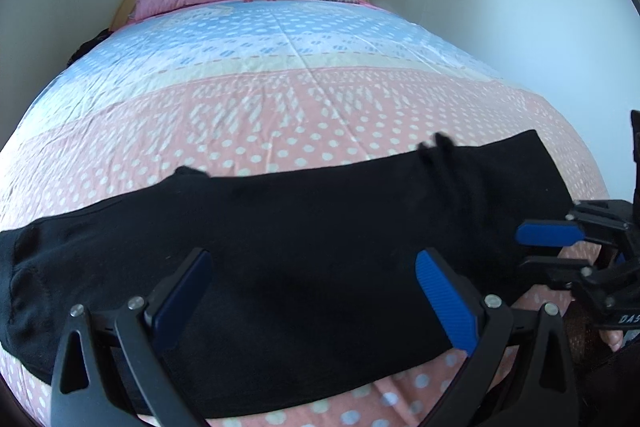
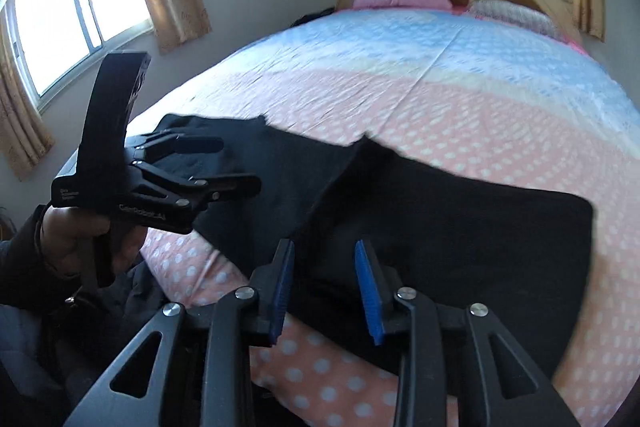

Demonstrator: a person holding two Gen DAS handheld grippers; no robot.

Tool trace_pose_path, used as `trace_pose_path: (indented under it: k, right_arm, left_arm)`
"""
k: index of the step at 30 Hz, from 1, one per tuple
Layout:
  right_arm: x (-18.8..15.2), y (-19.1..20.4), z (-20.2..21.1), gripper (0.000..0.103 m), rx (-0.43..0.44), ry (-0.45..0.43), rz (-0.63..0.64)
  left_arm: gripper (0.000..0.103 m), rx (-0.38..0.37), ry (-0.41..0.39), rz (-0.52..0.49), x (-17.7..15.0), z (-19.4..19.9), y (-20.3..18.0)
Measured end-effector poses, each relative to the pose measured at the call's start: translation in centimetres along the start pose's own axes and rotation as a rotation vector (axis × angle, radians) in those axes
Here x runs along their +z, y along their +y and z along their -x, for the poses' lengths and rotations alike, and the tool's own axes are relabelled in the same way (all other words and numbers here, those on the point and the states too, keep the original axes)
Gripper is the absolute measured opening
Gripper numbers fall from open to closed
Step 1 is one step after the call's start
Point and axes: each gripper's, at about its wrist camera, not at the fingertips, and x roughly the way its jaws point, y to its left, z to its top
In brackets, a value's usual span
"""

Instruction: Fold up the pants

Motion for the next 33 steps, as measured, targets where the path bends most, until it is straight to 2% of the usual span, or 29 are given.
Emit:
trace_pose_path:
  k: [5,6,8,13,14,15,16,17,18,19,24,27,29,33]
  right_arm:
    - [-0.8,-5.0,2.0,0.034,-0.103,-0.092,-0.201]
    - [-0.9,-5.8,2.2,0.034,-0.126,-0.104,-0.236]
    - [-0.9,-6.4,2.4,0.034,-0.161,-0.112,-0.257]
    - [-0.8,-6.1,2.9,0.038,-0.185,-0.131,-0.24]
    - [-0.8,-6.1,3.1,0.038,-0.192,-0.14,-0.237]
    - [-1.0,-6.2,3.3,0.038,-0.2,-0.152,-0.236]
    - [-0.9,-6.3,3.5,0.039,-0.21,-0.164,-0.239]
    - [-1.1,-6.4,3.6,0.044,-0.22,-0.173,-0.245]
    - [-1.1,-6.7,3.7,0.046,-0.227,-0.177,-0.254]
    - [-1.2,-6.9,3.8,0.047,-0.228,-0.179,-0.263]
    - [-1.2,-7.5,4.5,0.047,-0.247,-0.217,-0.291]
    - [-1.2,-7.6,5.0,0.047,-0.249,-0.237,-0.299]
    - [-1.2,-7.6,4.9,0.047,-0.248,-0.24,-0.296]
    - [-1.1,-6.8,4.7,0.047,-0.247,-0.238,-0.265]
  left_arm:
    - [0.101,-0.085,0.01,-0.048,1.5,-1.0,-2.8]
    - [0.097,-0.092,0.019,-0.057,1.7,-1.4,-3.3]
    - [0.089,-0.108,0.042,-0.084,2.2,-2.2,-4.6]
    - [0.075,-0.134,0.089,-0.109,3.0,-4.7,-7.0]
    - [0.067,-0.137,0.098,-0.104,3.1,-5.1,-7.1]
    - [0.054,-0.149,0.116,-0.086,3.1,-5.6,-7.1]
    - [0.049,-0.167,0.123,-0.069,3.0,-5.7,-7.0]
    - [0.039,-0.183,0.12,-0.055,3.1,-5.6,-6.9]
    - [0.024,-0.179,0.111,-0.059,3.2,-5.3,-7.1]
    - [0.017,-0.18,0.105,-0.072,3.2,-5.0,-7.3]
    - [0.013,-0.202,0.065,-0.079,3.4,-2.6,-7.2]
    - [0.013,-0.18,0.029,-0.068,3.7,-0.9,-6.4]
    - [0.013,-0.146,0.005,-0.057,4.0,0.2,-5.5]
    - [0.013,-0.022,-0.027,-0.093,3.8,1.5,-4.5]
